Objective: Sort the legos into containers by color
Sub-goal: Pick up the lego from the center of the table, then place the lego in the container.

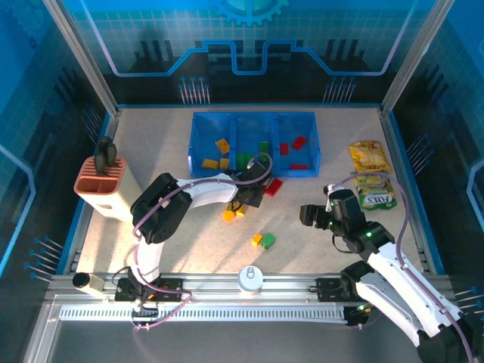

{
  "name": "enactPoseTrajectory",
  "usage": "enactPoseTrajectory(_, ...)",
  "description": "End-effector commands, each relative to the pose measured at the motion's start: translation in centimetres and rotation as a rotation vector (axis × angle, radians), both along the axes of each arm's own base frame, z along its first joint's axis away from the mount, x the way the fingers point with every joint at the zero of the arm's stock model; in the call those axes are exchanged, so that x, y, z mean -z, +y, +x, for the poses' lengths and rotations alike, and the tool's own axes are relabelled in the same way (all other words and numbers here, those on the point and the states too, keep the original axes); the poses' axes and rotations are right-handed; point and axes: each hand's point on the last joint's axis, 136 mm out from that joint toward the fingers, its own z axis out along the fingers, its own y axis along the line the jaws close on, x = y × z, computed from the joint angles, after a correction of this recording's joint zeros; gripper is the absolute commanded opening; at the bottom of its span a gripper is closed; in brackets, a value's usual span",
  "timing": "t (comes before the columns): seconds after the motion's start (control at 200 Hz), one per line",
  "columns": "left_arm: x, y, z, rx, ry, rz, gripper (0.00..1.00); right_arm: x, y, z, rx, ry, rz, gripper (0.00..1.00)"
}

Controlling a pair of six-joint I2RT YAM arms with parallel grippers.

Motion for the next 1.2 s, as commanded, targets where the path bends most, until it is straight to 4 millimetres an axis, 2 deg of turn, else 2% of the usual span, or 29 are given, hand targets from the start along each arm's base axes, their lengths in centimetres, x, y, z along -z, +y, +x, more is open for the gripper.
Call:
enactPoseTrajectory(0.0, -6.1, -1.9, -0.3, 0.067, -0.161, -0.042, 0.28, -1.5, -1.5, 0.3, 0.083, -0.036, -0.038, 0.87)
enactPoseTrajectory(0.145, -13.7, -4.1, 0.5, 0.103, -0.304, -0.202, 0.28, -0.5, -4.7, -0.2, 0.265, 0.018, -0.108, 0.87)
enactPoseTrajectory(0.215, -17.0, -5.2, 1.4, 0.123, -0.373, -0.262, 0.28, -0.1, -5.5, -0.5, 0.317, 0.042, -0.122, 0.87)
enactPoseTrajectory(0.31, -19.4, -7.7, 3.1, 0.17, -0.401, -0.308, 0.29, 0.2, -5.3, -0.6, 0.32, 0.047, -0.098, 0.86)
enactPoseTrajectory(0.46, -19.2, -11.2, 7.3, 0.174, -0.386, -0.281, 0.29, -0.7, -4.9, -0.9, 0.312, 0.025, -0.046, 0.86)
enactPoseTrajectory(0.53, -18.2, -12.5, 9.8, 0.157, -0.378, -0.268, 0.28, -1.7, -5.4, -1.4, 0.326, 0.002, -0.041, 0.86)
enactPoseTrajectory(0.655, -15.9, -13.4, 13.5, 0.104, -0.335, -0.244, 0.28, -3.5, -6.3, -2.3, 0.342, -0.053, -0.04, 0.86)
enactPoseTrajectory(0.76, -14.6, -14.1, 14.7, 0.1, -0.328, -0.237, 0.29, -4.0, -6.4, -2.9, 0.334, -0.065, -0.026, 0.86)
enactPoseTrajectory(0.96, -12.9, -14.0, 15.9, 0.095, -0.328, -0.244, 0.34, -3.2, -5.6, -3.3, 0.301, -0.05, 0.018, 0.85)
enactPoseTrajectory(0.99, -12.8, -13.8, 15.9, 0.093, -0.324, -0.241, 0.37, -3.2, -5.5, -3.3, 0.296, -0.049, 0.023, 0.85)
enactPoseTrajectory(1.005, -12.8, -13.8, 15.9, 0.094, -0.323, -0.24, 0.42, -3.1, -5.4, -3.3, 0.293, -0.047, 0.024, 0.85)
enactPoseTrajectory(1.061, -13.3, -13.9, 15.6, 0.105, -0.319, -0.245, 0.72, -3.2, -5.3, -3.3, 0.286, -0.049, 0.031, 0.85)
enactPoseTrajectory(1.086, -13.6, -13.9, 15.4, 0.112, -0.315, -0.252, 0.81, -3.2, -5.2, -3.2, 0.283, -0.049, 0.034, 0.85)
enactPoseTrajectory(1.116, -14.4, -14.1, 15.0, 0.121, -0.317, -0.268, 0.85, -3.3, -5.1, -3.2, 0.277, -0.05, 0.035, 0.85)
enactPoseTrajectory(1.196, -17.2, -14.4, 14.0, 0.138, -0.338, -0.331, 0.87, -3.3, -4.6, -2.9, 0.251, -0.047, 0.036, 0.86)
